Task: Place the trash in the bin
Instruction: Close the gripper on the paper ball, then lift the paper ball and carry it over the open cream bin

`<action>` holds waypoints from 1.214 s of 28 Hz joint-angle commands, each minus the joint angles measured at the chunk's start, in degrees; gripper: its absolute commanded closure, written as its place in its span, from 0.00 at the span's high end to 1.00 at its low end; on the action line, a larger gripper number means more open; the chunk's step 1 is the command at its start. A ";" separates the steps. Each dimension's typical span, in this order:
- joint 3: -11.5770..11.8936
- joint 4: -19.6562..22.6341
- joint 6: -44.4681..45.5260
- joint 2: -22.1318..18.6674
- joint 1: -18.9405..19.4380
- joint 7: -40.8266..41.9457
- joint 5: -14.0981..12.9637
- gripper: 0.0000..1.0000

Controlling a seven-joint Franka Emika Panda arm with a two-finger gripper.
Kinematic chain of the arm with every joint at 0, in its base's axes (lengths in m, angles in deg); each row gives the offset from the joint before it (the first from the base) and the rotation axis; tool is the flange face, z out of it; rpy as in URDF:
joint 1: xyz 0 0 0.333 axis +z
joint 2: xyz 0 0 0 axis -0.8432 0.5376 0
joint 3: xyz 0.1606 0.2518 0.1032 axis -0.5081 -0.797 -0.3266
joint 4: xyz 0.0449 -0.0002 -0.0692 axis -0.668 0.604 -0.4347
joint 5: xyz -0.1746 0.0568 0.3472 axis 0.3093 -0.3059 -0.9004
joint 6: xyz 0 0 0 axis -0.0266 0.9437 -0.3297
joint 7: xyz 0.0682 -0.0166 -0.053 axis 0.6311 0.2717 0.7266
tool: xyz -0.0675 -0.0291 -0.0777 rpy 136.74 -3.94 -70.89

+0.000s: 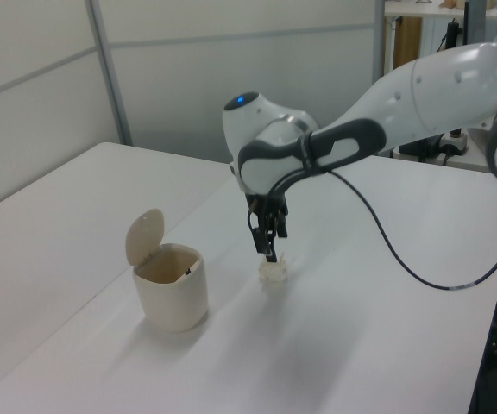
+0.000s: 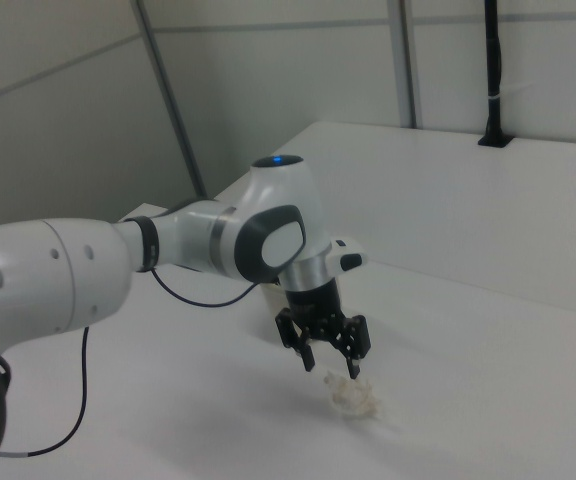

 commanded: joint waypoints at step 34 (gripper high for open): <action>-1.51 -6.05 -4.88 -2.98 4.06 0.27 -5.29 0.00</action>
